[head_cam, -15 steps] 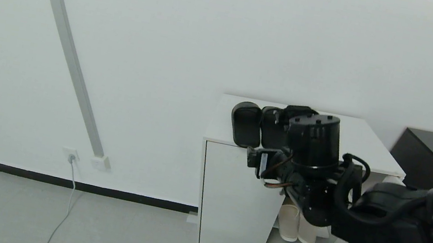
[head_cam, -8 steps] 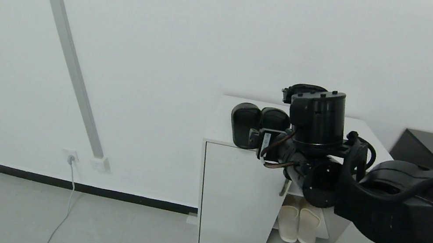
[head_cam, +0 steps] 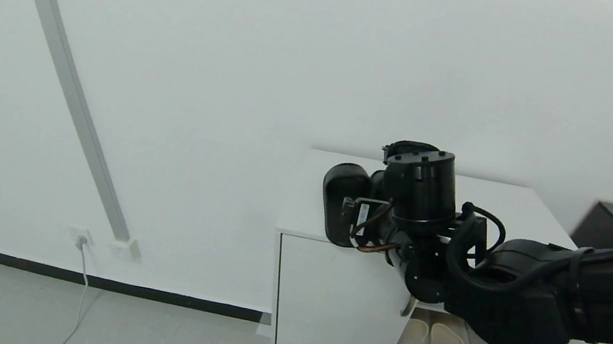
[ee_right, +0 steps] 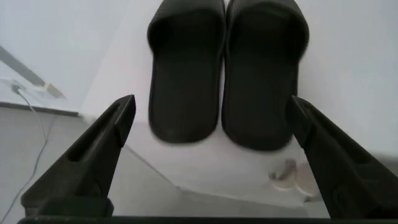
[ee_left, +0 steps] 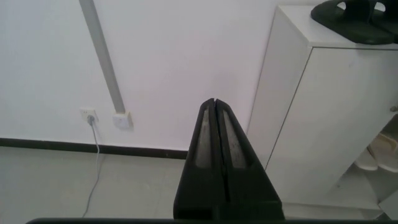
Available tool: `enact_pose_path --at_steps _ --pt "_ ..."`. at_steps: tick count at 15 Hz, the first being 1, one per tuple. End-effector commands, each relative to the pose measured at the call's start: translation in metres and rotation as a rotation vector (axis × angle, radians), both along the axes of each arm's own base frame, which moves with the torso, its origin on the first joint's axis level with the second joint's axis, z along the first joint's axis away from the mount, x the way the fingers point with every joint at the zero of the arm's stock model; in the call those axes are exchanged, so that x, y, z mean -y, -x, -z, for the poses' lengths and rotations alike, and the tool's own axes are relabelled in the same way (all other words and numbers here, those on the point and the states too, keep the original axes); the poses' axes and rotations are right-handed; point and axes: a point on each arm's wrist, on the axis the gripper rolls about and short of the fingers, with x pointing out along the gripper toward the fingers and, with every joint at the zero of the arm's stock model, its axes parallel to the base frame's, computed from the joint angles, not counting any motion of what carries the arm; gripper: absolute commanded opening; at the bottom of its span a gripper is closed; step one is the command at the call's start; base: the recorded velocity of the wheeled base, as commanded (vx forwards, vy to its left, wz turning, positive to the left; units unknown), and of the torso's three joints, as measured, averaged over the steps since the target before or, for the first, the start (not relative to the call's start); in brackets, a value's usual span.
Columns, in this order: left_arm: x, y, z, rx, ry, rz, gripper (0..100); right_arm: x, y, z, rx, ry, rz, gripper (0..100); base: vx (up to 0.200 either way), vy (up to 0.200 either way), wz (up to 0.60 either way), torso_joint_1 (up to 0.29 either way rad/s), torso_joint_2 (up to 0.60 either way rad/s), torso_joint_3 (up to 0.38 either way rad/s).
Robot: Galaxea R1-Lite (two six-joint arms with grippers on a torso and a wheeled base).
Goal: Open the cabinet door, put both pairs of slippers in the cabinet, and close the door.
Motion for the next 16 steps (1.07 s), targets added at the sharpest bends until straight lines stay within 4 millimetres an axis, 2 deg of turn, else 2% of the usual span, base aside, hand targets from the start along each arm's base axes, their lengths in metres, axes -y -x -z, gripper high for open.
enact_pose_path --at_steps 1,2,8,13,16 --pt "0.000 0.000 0.000 -0.001 0.002 0.000 0 -0.006 -0.012 0.025 -0.025 0.026 0.012 100 0.200 0.000 0.00 0.007 0.01 0.002" --pt "0.000 0.000 0.000 -0.001 0.002 -0.002 0 -0.006 -0.017 0.030 -0.015 0.020 0.019 100 0.200 0.000 0.00 0.002 0.01 0.007" --pt "0.000 0.000 0.000 -0.001 0.005 0.000 0 -0.002 -0.048 0.059 -0.011 0.040 0.056 100 0.000 0.000 0.00 0.000 0.00 0.000" --pt "0.000 0.000 0.000 -0.001 0.005 -0.002 0 -0.003 -0.077 0.069 0.029 0.047 0.048 100 0.000 0.000 0.00 0.000 0.00 0.000" --pt "0.000 0.000 0.000 -0.001 0.003 0.000 0 -0.003 -0.101 0.070 0.059 0.057 0.051 100 0.000 0.000 0.00 0.000 0.00 0.000"
